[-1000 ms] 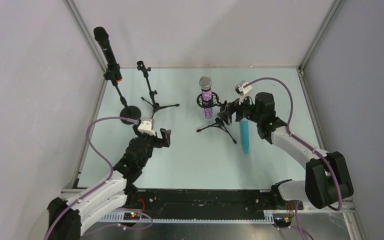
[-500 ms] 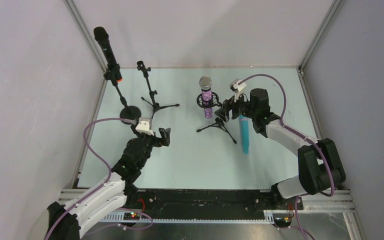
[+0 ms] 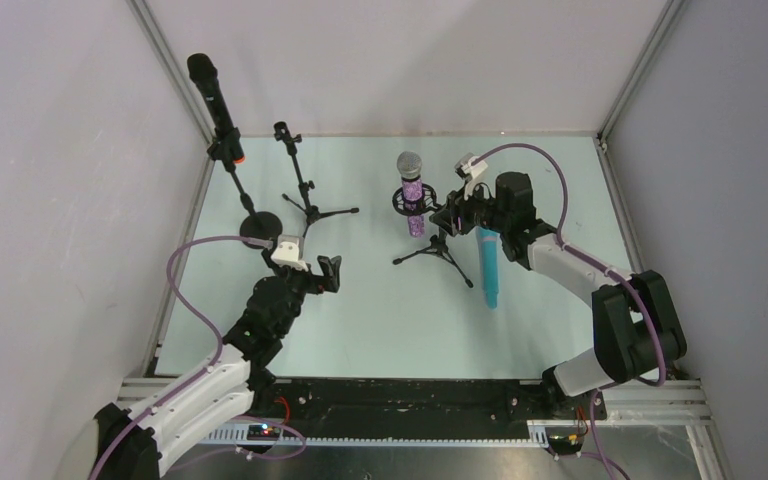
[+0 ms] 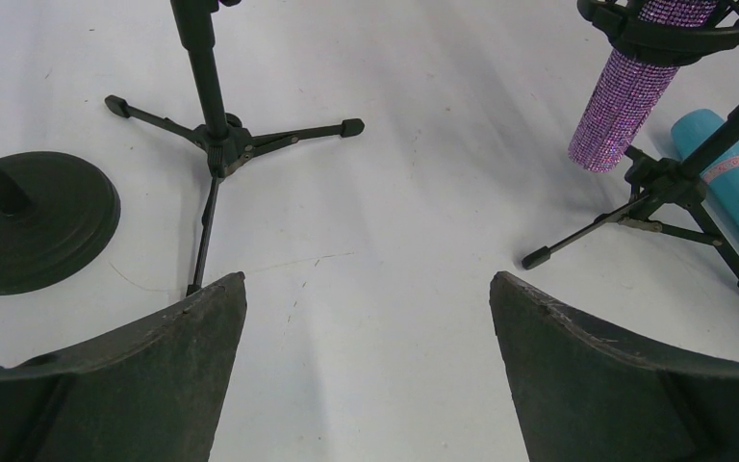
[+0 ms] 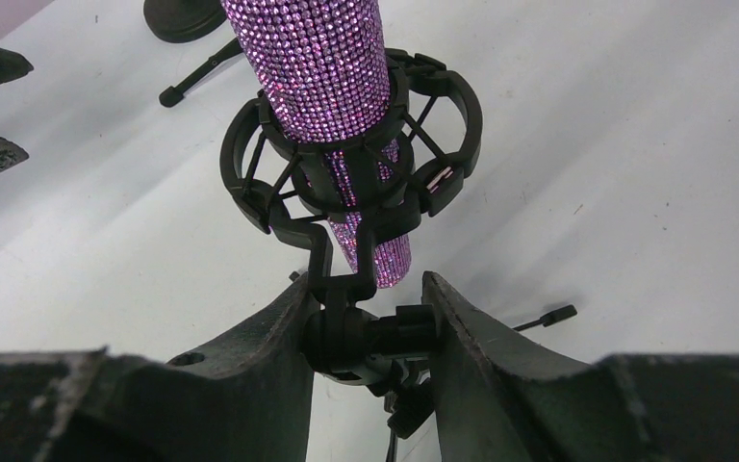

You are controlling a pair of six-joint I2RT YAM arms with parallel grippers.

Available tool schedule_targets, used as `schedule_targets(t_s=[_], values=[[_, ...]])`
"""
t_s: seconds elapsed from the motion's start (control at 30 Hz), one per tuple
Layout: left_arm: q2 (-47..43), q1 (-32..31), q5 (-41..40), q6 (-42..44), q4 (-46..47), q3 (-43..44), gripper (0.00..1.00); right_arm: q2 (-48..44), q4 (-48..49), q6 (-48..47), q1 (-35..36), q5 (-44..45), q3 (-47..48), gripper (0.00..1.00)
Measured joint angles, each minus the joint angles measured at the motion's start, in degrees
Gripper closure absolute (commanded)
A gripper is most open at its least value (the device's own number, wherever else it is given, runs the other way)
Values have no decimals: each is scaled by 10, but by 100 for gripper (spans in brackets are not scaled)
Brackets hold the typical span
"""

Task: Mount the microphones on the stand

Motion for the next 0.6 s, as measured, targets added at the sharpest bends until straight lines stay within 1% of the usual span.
schedule_targets(t_s=[0.1,0.27,0.5,0.6], values=[[4,0,0,0,2,0,0,0,1,4,1,0,0,86],[15,0,1,0,3,0,0,-1,2,9,8,6,0,88],[-6,0,1,0,3,0,0,-17,-11,18,20,11,0,89],[-12,0,1,0,3,0,0,-26,-13,22,22,10,0,92]])
